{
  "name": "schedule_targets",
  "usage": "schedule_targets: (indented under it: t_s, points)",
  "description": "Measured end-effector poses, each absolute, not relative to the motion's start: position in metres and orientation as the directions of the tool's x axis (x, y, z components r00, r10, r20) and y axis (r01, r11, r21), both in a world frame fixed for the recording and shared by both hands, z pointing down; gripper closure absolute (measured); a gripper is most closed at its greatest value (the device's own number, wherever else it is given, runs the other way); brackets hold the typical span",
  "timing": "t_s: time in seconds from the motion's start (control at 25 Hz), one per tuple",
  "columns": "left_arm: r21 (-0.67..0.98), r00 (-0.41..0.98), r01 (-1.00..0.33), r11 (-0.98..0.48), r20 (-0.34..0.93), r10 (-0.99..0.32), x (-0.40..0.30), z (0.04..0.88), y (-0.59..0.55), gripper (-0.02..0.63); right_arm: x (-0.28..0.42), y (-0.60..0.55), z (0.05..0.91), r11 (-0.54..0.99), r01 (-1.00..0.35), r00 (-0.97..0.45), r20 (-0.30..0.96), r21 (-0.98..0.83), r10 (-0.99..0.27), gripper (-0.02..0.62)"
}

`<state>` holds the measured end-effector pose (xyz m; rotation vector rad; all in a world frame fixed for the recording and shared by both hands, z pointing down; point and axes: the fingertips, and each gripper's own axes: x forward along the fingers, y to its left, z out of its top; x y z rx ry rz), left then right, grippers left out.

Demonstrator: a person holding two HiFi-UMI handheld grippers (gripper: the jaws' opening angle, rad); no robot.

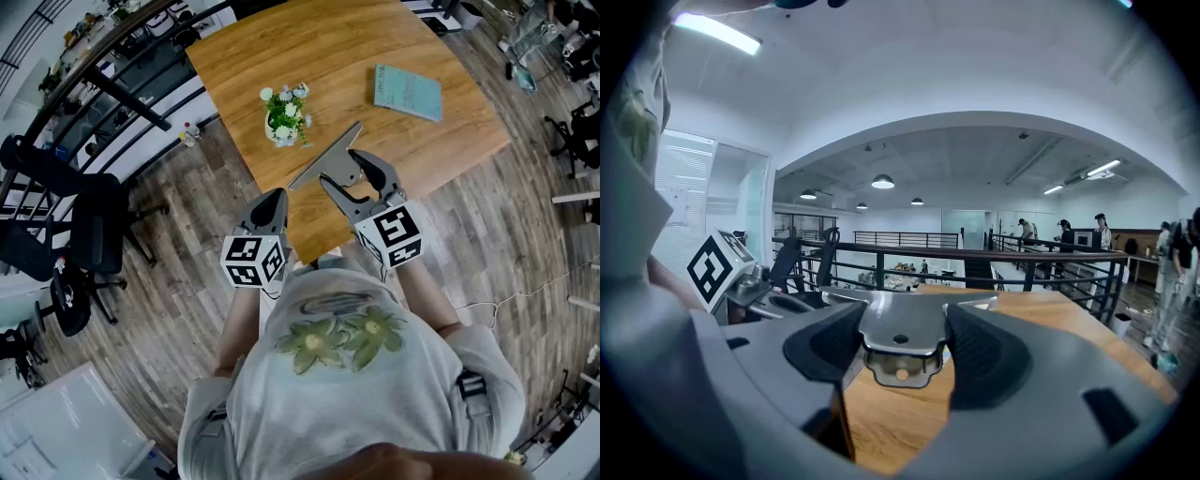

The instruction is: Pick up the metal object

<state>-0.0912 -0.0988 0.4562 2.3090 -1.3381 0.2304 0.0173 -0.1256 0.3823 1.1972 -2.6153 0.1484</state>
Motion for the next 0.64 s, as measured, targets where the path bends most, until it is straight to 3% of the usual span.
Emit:
schedule_targets:
  t_s: [0.64]
  points:
    - [0.301,0.517,-0.852,-0.429,0.355,-0.779,-0.092,0.452,-0.087,0.591,0.017,-0.113,0.382,0.646,-0.762,-0.615,0.277,0.032,-0.739,0.311]
